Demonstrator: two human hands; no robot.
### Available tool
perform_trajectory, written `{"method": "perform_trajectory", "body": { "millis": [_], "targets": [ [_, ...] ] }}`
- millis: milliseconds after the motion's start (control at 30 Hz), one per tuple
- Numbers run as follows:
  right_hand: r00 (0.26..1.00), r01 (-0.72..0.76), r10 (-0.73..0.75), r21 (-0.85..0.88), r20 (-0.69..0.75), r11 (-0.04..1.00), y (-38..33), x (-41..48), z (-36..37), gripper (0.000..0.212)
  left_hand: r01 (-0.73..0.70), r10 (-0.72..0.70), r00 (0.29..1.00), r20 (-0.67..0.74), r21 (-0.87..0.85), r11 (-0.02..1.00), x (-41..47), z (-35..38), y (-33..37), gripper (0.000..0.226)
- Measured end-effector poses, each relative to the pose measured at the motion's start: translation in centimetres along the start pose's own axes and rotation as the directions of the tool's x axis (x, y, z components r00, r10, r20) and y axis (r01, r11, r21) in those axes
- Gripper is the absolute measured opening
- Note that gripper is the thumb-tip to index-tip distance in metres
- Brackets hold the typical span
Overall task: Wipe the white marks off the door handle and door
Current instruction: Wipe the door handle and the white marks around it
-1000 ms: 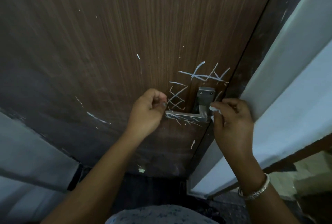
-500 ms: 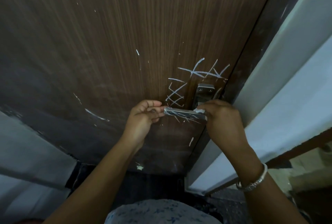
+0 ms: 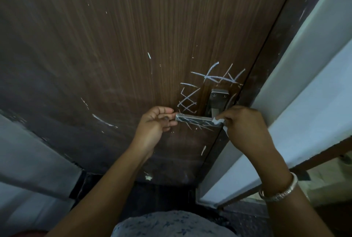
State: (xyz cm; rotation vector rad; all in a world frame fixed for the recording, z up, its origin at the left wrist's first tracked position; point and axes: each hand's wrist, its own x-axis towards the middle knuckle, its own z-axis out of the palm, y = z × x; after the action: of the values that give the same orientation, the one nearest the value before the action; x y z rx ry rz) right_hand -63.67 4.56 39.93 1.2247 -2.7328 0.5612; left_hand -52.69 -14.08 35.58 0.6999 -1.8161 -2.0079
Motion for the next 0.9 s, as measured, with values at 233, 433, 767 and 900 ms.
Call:
{"method": "perform_trajectory", "body": {
  "millis": [233, 433, 767, 900],
  "targets": [
    [0.998, -0.051, 0.052, -0.031, 0.031, 0.998, -0.4, 0.6, 0.2, 0.025, 0.005, -0.005, 1.000, 0.009, 0.011, 1.000, -0.2, -0.1, 0.0, 0.027],
    [0.996, -0.085, 0.084, -0.040, -0.022, 0.996, -0.7, 0.8, 0.5, 0.024, 0.012, -0.012, 1.000, 0.006, 0.018, 1.000, 0.0, 0.0, 0.1, 0.026],
    [1.000, -0.025, 0.025, 0.020, 0.018, 0.999, 0.1, 0.4, 0.3, 0.025, 0.015, -0.015, 1.000, 0.005, 0.021, 1.000, 0.0, 0.0, 0.2, 0.027],
    [0.994, -0.022, 0.025, 0.026, -0.106, 0.999, -0.2, 0.9, 1.8, 0.025, 0.014, -0.014, 1.000, 0.009, 0.025, 1.000, -0.1, -0.1, 0.1, 0.027]
  ]
}}
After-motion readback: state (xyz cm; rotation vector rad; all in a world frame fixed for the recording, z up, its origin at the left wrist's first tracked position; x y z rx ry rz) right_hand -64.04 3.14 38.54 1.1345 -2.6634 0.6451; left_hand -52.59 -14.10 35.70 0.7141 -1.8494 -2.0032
